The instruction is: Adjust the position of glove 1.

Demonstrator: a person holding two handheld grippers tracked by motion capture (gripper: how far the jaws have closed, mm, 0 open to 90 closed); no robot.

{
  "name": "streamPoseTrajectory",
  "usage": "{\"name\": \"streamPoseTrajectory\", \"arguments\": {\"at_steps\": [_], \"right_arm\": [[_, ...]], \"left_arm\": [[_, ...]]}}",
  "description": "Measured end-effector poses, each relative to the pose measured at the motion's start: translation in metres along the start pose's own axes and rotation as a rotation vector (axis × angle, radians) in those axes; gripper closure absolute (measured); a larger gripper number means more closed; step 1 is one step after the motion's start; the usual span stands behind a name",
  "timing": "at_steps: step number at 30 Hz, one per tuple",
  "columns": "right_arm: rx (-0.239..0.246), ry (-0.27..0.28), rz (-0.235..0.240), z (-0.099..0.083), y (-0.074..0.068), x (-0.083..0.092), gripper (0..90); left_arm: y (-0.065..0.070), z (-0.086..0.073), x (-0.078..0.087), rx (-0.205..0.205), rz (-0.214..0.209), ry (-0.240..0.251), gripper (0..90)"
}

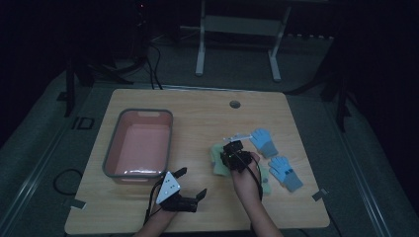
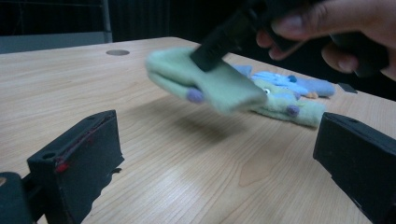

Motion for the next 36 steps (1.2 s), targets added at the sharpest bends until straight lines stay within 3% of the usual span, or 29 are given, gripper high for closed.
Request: {"name": "streamPoseTrajectory", "arguments": {"at_steps": [3,9,13,16,19,22,25,28,36], "right_arm": [[-0.021,-0.01,0.004,-0.009,0.0,-0.004,86.6],[-0.021,-0.035,-0.007,-0.017,0.002,-0.016,86.7],[-0.006,-0.057,0.003,-0.018,0.002,-0.029,86.4],[-0.007,-0.086,0.007,-0.02,0.005,-0.042,81.4],[0.01,-0.073,0.018,-0.023,0.007,-0.046,75.4],[0.024,-0.084,0.038,-0.021,0.01,-0.042,64.1],[0.046,-0.074,0.015,-0.02,0.012,-0.035,62.0],[0.086,-0.04,0.027,-0.02,0.025,-0.018,60.1],[0.139,-0.024,0.035,-0.032,0.062,0.012,59.1]], "left_arm": [[0.001,0.0,0.0,-0.008,-0.001,-0.005,1.3],[0.002,0.0,-0.001,-0.025,-0.006,-0.011,1.4],[0.001,0.0,-0.001,-0.013,-0.01,-0.008,1.4],[0.001,0.0,-0.001,-0.014,-0.013,-0.006,1.4],[0.001,0.0,0.0,-0.021,-0.017,-0.002,1.4],[0.001,0.0,0.0,-0.02,-0.014,0.002,1.4],[0.001,0.0,0.0,-0.019,-0.014,0.002,1.4],[0.001,0.0,0.0,-0.017,-0.014,0.002,1.4],[0.001,0.0,0.0,-0.022,-0.023,0.0,1.4]]}}
Point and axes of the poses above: each handheld gripper's, and its own axes: x roughly backward along the jaws, z roughly out of its top, y roughly to its right, the point moved 2 cm from there along -x, roughly forward along the jaws, and after that the axes turned 11 degrees about -y, right-handed, at the moved point
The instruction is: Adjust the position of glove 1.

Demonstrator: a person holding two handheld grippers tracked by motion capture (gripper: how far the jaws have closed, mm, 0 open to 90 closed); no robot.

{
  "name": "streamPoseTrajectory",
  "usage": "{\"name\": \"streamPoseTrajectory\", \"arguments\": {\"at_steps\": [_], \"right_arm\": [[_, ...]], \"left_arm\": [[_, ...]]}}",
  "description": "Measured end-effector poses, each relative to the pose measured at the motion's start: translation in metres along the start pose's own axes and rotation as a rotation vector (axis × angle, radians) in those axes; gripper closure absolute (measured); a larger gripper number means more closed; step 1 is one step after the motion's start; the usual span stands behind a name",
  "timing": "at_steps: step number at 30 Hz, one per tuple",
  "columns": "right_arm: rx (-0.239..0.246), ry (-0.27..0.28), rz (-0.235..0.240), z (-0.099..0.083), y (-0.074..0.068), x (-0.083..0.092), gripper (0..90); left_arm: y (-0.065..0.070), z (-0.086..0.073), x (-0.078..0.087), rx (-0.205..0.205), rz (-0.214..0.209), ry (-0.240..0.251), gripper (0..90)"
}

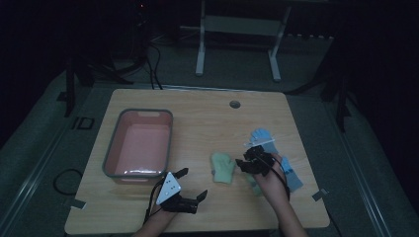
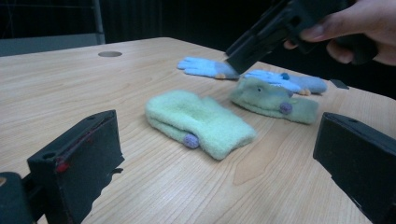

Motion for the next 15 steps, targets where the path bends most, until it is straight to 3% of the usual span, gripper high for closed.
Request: {"name": "streamPoseTrajectory", "arguments": {"at_steps": [7,11,15], "right_arm": [[0.049,-0.019,0.004,-0.029,0.021,0.014,62.9],[0.068,-0.047,0.017,-0.046,0.028,0.009,64.8],[0.053,-0.064,0.044,-0.058,0.033,0.002,65.5]], "left_arm": [[0.0,0.0,0.0,0.005,0.002,0.0,1.4],[0.0,0.0,0.0,-0.002,0.002,0.001,1.4],[0.0,0.0,0.0,-0.002,0.004,0.001,1.4]]}}
Point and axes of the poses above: each handheld gripper's, and its own axes: x roughly backward along the jaws, z roughly out of its top, y roughly to its right, the point moved 2 cm from there along -x, roughly forward along the jaws, and after that the axes turned 11 degrees about -y, right-handed, at the moved point
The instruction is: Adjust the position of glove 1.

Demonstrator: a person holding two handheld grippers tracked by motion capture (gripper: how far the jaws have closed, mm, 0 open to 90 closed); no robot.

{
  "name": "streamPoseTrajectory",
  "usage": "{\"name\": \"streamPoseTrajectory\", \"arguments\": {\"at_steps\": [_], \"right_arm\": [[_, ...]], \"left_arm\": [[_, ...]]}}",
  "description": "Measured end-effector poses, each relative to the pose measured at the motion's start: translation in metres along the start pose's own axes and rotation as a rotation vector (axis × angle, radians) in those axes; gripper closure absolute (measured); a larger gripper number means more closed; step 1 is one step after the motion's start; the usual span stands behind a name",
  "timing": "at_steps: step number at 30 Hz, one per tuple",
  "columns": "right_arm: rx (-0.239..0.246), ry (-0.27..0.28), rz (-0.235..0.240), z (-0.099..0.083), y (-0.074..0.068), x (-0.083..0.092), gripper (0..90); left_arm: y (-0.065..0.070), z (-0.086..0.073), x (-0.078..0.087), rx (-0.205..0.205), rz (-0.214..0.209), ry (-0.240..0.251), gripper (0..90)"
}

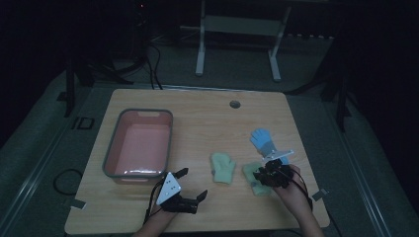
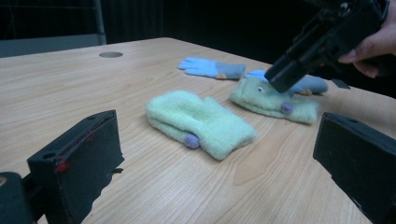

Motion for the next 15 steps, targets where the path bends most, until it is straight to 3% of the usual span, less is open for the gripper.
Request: {"name": "streamPoseTrajectory", "arguments": {"at_steps": [4,9,15], "right_arm": [[-0.009,-0.03,-0.018,-0.008,0.0,-0.011,65.1],[-0.025,-0.012,-0.038,-0.011,-0.002,-0.016,64.8],[-0.067,0.003,-0.009,-0.013,0.0,-0.018,77.0]], "left_arm": [[0.0,0.0,0.0,0.003,0.001,0.0,1.4],[0.0,0.0,0.0,-0.004,0.001,0.003,1.4],[0.0,0.0,0.0,0.004,0.004,0.002,1.4]]}}
Point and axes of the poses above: each handheld gripper's, and its own axes: x roughly backward along the jaws, z roughly out of its top, y roughly to its right, the point moved 2 cm from there along -x, roughly forward along the jaws, and after that the axes turned 11 degrees about -y, right-handed, at the moved point
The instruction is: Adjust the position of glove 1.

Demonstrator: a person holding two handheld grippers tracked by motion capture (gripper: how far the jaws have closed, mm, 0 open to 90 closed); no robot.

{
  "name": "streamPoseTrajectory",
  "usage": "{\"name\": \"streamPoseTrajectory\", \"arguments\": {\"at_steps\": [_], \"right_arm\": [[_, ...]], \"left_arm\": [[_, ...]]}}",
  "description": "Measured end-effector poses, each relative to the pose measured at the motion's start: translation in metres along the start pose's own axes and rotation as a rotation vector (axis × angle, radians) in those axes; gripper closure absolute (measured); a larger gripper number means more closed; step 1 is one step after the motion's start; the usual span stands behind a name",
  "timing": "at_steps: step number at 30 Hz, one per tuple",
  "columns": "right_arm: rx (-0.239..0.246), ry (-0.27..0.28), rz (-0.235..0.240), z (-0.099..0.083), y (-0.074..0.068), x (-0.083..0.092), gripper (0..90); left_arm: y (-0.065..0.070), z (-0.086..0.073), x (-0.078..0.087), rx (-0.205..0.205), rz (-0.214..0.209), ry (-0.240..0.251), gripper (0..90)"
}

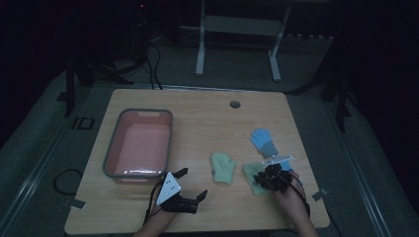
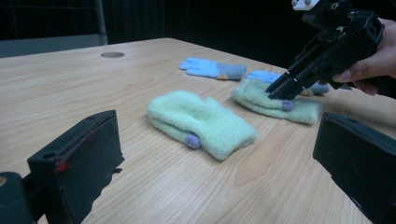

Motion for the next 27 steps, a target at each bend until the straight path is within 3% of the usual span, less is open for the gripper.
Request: {"name": "streamPoseTrajectory", "arguments": {"at_steps": [4,14,17,25,27], "right_arm": [[-0.043,0.009,0.0,0.0,0.0,0.0,82.4],[-0.153,0.056,-0.041,0.006,-0.006,-0.004,86.1],[-0.191,0.084,-0.066,0.012,-0.008,0.004,87.2],[-0.184,0.152,-0.109,0.04,-0.018,0.035,87.3],[-0.183,0.174,-0.099,0.044,-0.022,0.042,87.2]], "left_arm": [[0.0,0.0,0.0,0.001,0.001,0.002,1.5],[-0.001,0.0,0.0,0.013,0.009,0.005,1.5],[-0.001,0.0,0.0,0.011,0.01,0.005,1.5],[0.0,0.0,0.0,0.008,0.015,0.003,1.5],[0.0,0.0,0.0,0.008,0.016,0.003,1.5]]}}
Point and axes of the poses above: each handheld gripper's, and its own axes: x roughly backward along the jaws, z roughly out of its top, y roughly to its right, the point moved 2 cm from there along -x, roughly forward along the jaws, and after that the axes turned 11 degrees about -y, right-handed, at the moved point
